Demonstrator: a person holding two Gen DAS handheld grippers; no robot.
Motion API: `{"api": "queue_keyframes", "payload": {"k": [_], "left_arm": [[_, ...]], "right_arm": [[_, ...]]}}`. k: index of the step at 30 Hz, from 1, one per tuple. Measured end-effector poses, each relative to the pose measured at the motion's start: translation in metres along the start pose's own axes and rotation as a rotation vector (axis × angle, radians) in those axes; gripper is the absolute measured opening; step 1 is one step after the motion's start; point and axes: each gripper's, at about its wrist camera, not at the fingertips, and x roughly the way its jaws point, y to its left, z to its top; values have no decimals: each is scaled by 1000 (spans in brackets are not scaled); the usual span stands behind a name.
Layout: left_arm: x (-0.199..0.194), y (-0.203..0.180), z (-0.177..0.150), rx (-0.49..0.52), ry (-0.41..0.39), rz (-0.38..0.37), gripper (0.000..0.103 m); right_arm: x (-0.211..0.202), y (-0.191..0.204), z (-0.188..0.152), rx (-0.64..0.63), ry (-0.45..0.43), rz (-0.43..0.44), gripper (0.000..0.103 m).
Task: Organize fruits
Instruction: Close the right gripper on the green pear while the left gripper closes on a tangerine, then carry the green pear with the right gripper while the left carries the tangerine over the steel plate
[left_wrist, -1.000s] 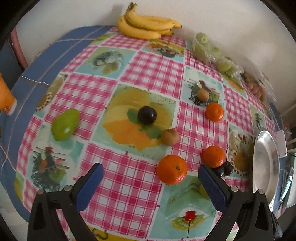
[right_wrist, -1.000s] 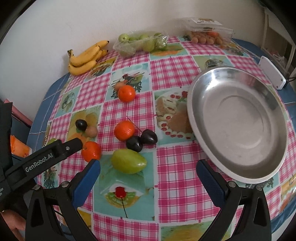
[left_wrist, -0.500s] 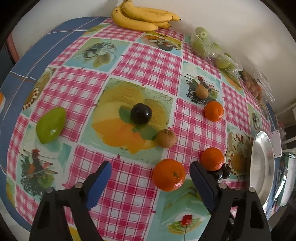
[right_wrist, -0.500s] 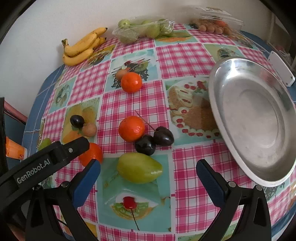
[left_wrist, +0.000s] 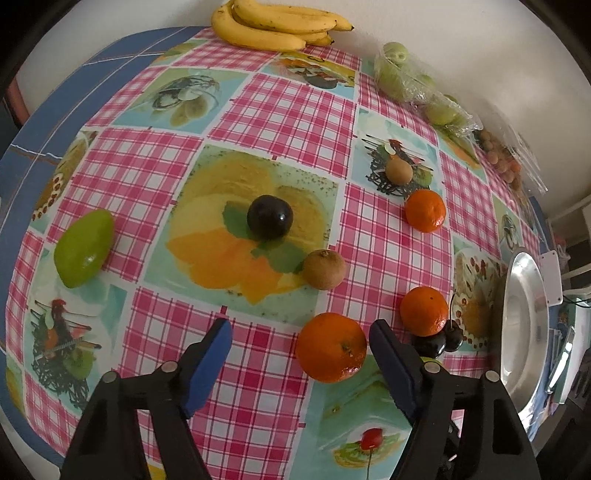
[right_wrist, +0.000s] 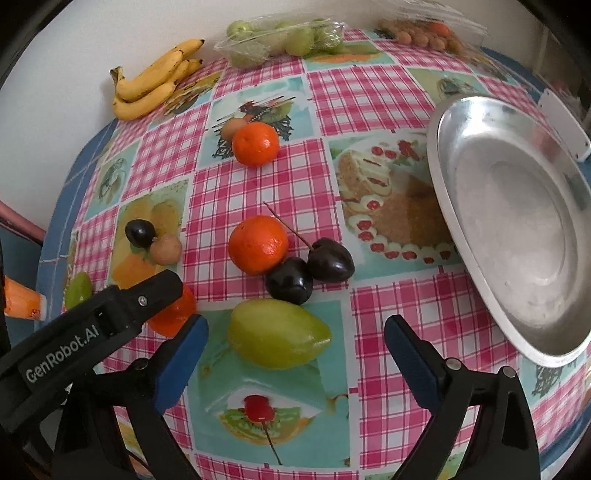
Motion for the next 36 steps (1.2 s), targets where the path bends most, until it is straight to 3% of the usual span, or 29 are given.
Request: {"api": "queue_keyframes", "payload": {"k": [6,9,15,20,36], "left_arm": [[3,-6,-1,17,10,-7,78],[5,-8,-1,21,15,-15,72],[8,-10,-2,28,28,-35,52],[9,-13,-2,31,31,-48,43],[5,-9,-4,11,25,-40,42]], "right_arm": [[0,-1,-1,6,6,16,73],[-1,1,-2,-5,-1,39,58],[0,4,-3,-9,-5,50,58],[0,5,-3,-18,-7,50,58],[-1,2,-4,-11,-3,65,57]]}}
